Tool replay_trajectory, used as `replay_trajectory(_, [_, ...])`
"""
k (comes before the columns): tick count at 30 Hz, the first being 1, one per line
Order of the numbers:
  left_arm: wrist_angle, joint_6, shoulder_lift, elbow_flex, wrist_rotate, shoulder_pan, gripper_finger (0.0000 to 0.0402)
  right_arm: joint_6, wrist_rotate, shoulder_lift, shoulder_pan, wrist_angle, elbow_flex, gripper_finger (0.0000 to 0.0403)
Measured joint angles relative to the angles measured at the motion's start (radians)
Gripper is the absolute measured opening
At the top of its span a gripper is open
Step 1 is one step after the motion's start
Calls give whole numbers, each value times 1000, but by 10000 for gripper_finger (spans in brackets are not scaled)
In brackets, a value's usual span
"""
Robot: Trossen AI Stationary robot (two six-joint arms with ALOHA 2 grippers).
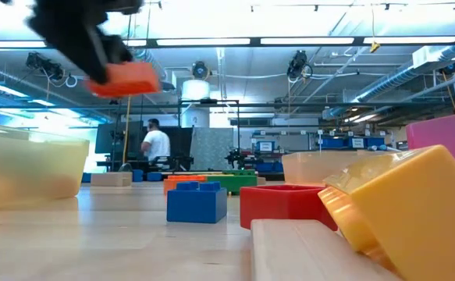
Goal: Sort blocks by size
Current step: Put the large orange game piece into the yellow bin
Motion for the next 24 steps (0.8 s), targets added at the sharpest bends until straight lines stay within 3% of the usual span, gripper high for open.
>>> replay_trajectory(7, [-164, -251, -204, -141, -20, -99, 145, 28, 0, 0, -17, 11, 0, 278])
replay_trajectory(12, [-281, -291, -210, -194, 59, -146, 145, 29, 2, 0, -38, 18, 0, 281])
replay_trajectory(16, [-284, -311, -190, -235, 108, -169, 147, 29, 3, 1, -58, 23, 0, 279])
replay_trajectory(24, [-285, -366, -199, -249, 107, -175, 236, 24, 4, 1, -85, 26, 0, 280])
